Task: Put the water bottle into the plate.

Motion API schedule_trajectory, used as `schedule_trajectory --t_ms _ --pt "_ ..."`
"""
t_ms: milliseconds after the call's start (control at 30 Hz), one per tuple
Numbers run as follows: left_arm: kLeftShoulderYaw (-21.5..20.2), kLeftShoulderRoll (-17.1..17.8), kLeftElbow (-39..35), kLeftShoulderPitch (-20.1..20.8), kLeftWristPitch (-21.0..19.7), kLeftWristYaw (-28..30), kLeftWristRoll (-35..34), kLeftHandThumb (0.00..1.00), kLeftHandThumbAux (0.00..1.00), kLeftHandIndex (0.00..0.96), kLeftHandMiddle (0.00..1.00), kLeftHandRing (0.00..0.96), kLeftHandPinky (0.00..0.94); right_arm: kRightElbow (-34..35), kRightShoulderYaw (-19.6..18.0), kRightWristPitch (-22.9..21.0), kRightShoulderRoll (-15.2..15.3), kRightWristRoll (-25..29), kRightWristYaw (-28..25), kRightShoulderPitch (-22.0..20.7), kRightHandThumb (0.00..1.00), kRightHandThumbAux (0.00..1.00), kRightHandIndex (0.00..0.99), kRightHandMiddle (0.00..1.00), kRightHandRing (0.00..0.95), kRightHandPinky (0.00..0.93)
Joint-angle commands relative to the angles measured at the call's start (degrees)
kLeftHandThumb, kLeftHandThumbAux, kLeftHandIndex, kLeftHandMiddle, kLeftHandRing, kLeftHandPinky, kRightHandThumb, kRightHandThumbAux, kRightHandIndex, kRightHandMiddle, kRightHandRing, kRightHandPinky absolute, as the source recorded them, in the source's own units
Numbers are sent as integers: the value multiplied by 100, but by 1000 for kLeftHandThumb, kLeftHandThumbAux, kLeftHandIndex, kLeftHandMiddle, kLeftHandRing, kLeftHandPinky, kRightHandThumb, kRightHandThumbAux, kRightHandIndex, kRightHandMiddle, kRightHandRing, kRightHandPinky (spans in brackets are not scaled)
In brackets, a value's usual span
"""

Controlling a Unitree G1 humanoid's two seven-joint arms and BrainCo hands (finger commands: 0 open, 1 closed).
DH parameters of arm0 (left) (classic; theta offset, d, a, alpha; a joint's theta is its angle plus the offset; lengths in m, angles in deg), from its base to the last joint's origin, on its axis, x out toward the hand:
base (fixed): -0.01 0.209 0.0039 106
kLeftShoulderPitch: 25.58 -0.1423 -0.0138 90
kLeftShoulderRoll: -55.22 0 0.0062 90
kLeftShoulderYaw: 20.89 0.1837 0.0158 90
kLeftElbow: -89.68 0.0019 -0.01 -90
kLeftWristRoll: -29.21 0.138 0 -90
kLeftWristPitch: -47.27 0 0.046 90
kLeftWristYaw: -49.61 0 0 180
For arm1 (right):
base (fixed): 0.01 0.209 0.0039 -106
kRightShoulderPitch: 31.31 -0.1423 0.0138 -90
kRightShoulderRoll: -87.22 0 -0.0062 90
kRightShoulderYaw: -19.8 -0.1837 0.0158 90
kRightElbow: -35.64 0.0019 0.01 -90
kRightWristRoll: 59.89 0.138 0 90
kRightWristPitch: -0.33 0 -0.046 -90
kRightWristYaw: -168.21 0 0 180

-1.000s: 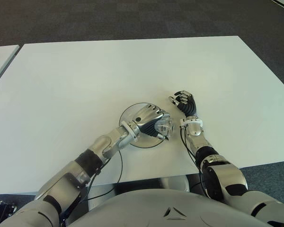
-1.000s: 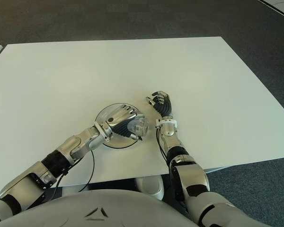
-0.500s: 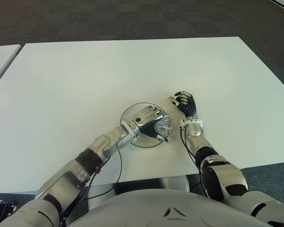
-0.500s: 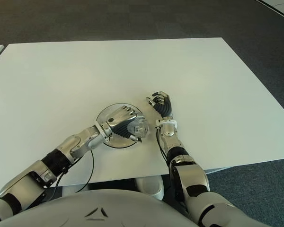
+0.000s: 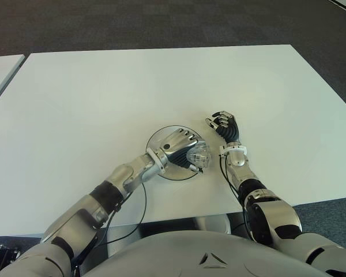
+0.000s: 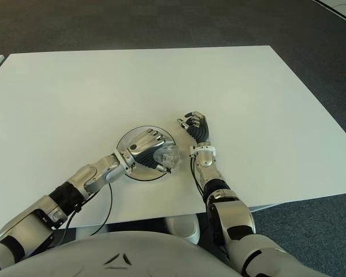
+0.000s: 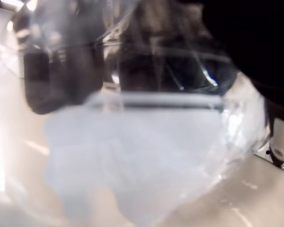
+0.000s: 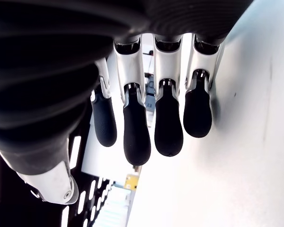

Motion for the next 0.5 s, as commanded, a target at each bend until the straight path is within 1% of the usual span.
schedule_trajectory --t_ms 33,67,100,133,200,300,367,400,500 --pt "13 187 65 -101 -75 365 67 726 619 320 395 415 406 -162 -20 -98 -25 -2 -14 181 709 728 433 652 658 646" --pt "10 186 60 -99 -83 388 66 665 612 264 326 328 316 -164 -19 -92 -22 -5 -8 180 709 728 433 653 658 646" --pt "5 185 56 -99 -87 404 67 625 609 228 282 271 258 -166 -19 -88 -20 -7 -5 179 709 728 433 654 658 647" --pt "-1 186 47 -97 -92 424 67 611 608 216 266 251 237 -169 -17 -84 -17 -10 0 178 709 728 433 654 658 647" --pt "-28 209 22 -93 -88 447 64 548 623 159 197 171 144 -171 -10 -75 -11 -25 19 176 709 728 433 655 658 646" --pt "-55 230 -2 -93 -82 461 62 489 647 108 131 105 72 -174 -2 -68 -6 -38 37 175 709 728 433 655 659 647" --pt "-76 243 -27 -98 -95 471 60 473 654 94 114 88 54 -164 7 -77 -4 -49 50 178 709 728 433 655 659 647" --pt "-87 247 -38 -98 -107 474 59 435 671 68 86 59 34 -159 12 -86 0 -55 57 178 709 728 433 654 659 647" --pt "-131 269 -83 -98 -149 497 63 369 696 24 33 19 11 -149 17 -109 2 -59 65 178 708 728 433 652 658 644"
